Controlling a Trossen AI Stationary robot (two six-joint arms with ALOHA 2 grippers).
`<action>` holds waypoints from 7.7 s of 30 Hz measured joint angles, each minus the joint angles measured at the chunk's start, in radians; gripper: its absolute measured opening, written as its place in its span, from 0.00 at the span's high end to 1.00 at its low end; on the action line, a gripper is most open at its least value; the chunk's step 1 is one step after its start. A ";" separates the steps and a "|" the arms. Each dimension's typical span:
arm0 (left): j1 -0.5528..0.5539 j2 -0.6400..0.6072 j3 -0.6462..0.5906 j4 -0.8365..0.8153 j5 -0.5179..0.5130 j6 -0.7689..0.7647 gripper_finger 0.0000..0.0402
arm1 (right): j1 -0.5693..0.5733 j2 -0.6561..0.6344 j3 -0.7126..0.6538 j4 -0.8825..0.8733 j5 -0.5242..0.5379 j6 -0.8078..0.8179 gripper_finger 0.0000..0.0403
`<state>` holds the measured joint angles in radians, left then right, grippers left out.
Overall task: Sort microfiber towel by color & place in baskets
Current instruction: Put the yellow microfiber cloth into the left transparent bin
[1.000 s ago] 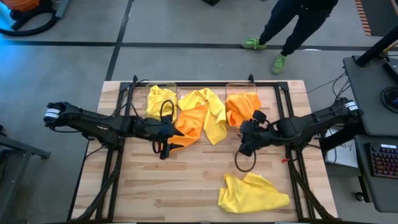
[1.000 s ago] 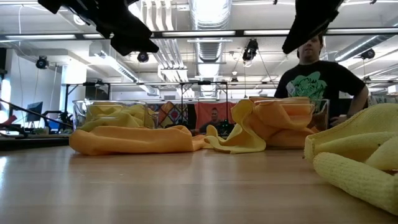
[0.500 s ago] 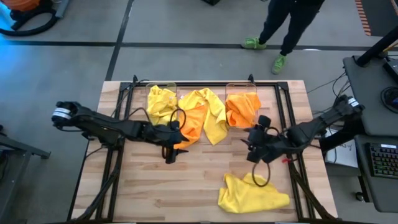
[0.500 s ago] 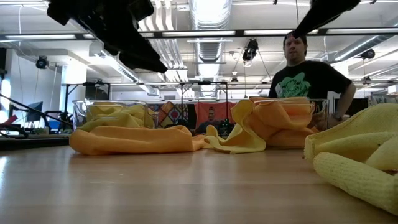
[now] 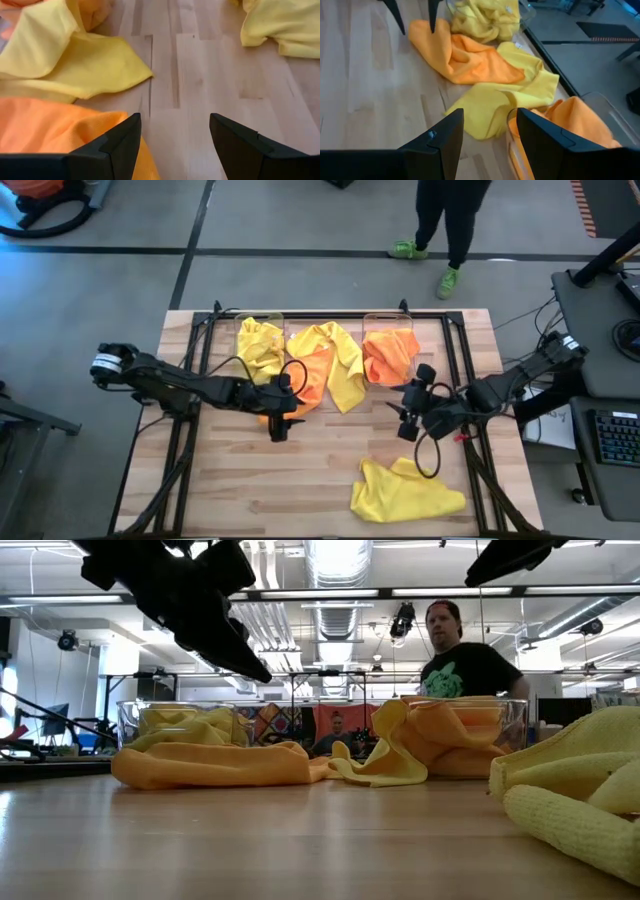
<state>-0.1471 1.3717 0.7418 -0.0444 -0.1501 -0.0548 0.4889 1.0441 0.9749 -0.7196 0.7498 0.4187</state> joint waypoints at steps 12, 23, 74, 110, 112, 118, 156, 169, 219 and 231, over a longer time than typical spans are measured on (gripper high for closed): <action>-0.001 0.125 0.000 0.041 -0.155 -0.018 0.45 | 0.000 0.105 0.000 0.030 -0.017 0.039 0.55; 0.001 0.262 0.000 0.120 -0.274 -0.041 0.45 | 0.000 0.112 0.000 0.053 -0.017 0.028 0.55; -0.019 -0.105 -0.061 0.035 -0.199 0.018 0.36 | -0.250 0.702 0.035 0.495 -0.314 0.034 0.50; -0.029 -0.376 -0.230 0.284 -0.199 -0.044 0.36 | -0.326 0.622 0.031 0.437 -0.654 -0.097 0.98; -0.029 -0.376 -0.230 0.282 -0.188 -0.056 0.36 | -0.304 0.549 0.031 0.396 -0.652 -0.096 0.98; -0.029 -0.370 -0.210 0.288 -0.153 -0.056 0.36 | -0.250 0.353 0.032 0.373 -0.558 -0.091 0.98; -0.005 0.095 0.099 0.598 -0.099 0.301 0.36 | -0.247 0.122 0.227 0.659 -0.488 -0.583 0.98; -0.007 -0.005 0.118 0.234 -0.141 0.298 0.36 | -0.247 0.230 0.399 0.522 -0.487 -0.665 0.98; -0.007 -0.097 -0.011 0.449 0.029 -0.069 0.96 | -0.312 0.277 0.400 0.597 -0.435 -0.689 0.92; -0.007 -0.230 0.012 0.463 0.107 -0.059 1.00 | -0.313 0.258 0.400 0.366 -0.250 -0.538 0.47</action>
<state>-0.1543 1.1417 0.7536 0.4188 -0.0429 -0.1140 0.1757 1.3018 1.3746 -0.3534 0.4997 -0.1194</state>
